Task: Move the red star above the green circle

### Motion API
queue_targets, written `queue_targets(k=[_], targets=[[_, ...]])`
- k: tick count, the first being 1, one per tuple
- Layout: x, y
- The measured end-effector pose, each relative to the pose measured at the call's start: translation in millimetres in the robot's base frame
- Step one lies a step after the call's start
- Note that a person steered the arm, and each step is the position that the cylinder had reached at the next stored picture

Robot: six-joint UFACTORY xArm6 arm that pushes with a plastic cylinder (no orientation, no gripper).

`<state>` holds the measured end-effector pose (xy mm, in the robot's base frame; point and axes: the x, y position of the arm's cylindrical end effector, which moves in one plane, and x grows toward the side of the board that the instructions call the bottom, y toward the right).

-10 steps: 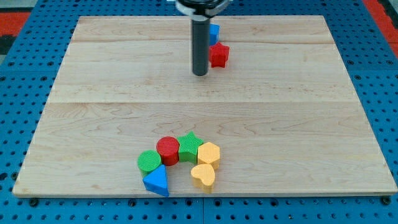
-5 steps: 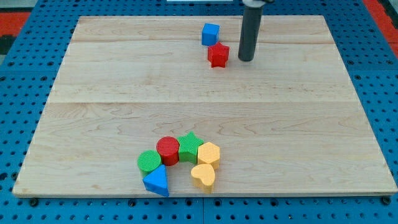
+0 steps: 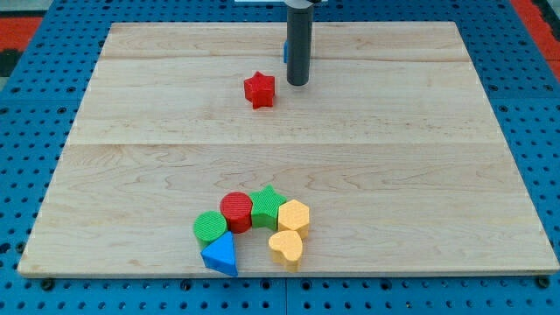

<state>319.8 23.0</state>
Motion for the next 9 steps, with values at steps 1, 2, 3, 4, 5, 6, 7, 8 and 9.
queue_targets(k=[1, 2, 3, 4, 5, 6, 7, 8, 9], targets=[[-12, 0], [-23, 0], [-2, -12], [32, -32], [48, -44], [48, -46], [21, -46], [27, -74], [50, -111]])
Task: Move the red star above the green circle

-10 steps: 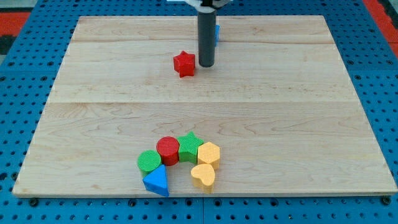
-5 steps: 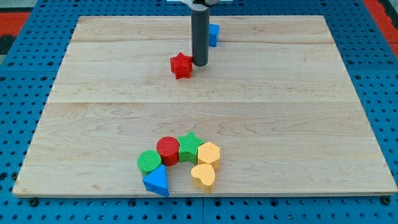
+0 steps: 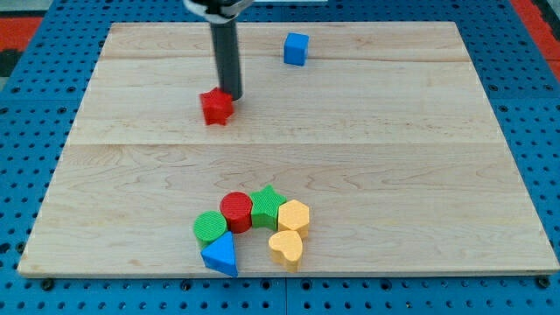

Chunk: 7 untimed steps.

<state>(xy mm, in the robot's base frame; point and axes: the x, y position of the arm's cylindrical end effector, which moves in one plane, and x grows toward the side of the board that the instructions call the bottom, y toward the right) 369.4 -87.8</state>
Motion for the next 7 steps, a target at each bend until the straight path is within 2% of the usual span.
queue_targets(k=[2, 4, 5, 7], targets=[[64, -14], [49, -32], [49, -74], [81, -92]])
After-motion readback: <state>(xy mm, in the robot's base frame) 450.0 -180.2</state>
